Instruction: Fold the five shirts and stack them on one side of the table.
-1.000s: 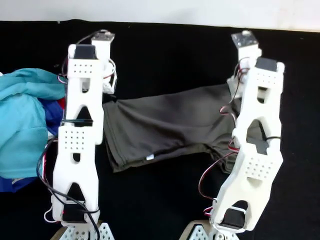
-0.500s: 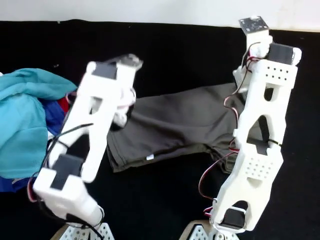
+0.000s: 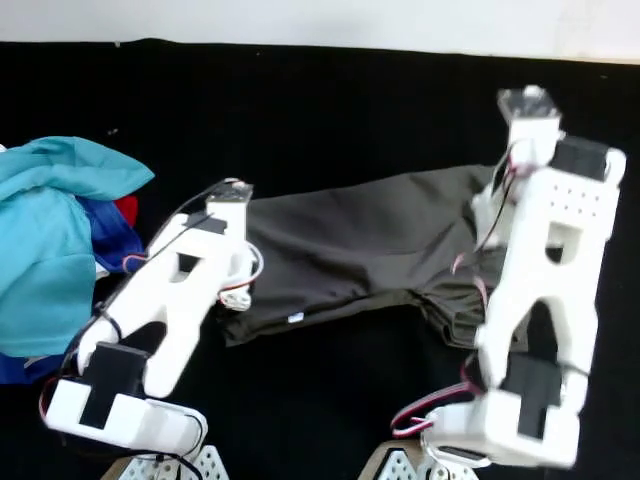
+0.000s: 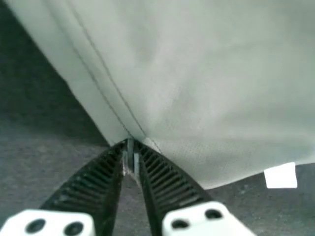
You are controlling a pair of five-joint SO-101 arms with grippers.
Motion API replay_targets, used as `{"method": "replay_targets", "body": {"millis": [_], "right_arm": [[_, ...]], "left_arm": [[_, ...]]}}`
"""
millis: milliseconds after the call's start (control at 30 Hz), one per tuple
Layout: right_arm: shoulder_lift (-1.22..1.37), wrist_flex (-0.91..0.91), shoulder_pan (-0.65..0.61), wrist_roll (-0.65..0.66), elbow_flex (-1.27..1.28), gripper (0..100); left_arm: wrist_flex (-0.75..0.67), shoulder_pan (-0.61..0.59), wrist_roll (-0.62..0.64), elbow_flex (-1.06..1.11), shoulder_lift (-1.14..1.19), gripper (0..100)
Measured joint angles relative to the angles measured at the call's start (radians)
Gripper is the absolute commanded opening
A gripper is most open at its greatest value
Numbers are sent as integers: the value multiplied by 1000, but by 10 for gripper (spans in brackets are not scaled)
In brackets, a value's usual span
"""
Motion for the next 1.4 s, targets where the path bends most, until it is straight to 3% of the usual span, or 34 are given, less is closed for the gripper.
{"method": "replay_targets", "body": {"millis": [200,367,467,600,733,900,1133,1267,1400], "right_arm": [[-161,-261,0,98,485,22],[-169,-374,0,114,660,118],[-176,-382,0,114,674,118],[-183,-364,12,114,674,118],[-183,-308,6,114,638,122],[-183,-316,-84,77,631,122],[-183,-370,-155,40,635,110],[-183,-377,-155,40,635,9],[-183,-399,-155,40,635,32]], "left_arm": [[2,-104,-94,14,6,8],[3,-101,-98,11,6,8],[5,-86,-80,-38,11,8],[3,-84,37,-176,12,8],[-95,-37,138,-190,31,8],[-256,-8,155,-164,132,8],[-255,-6,155,-212,189,8],[-255,-6,155,-212,195,8],[-255,-6,155,-212,195,8]]}}
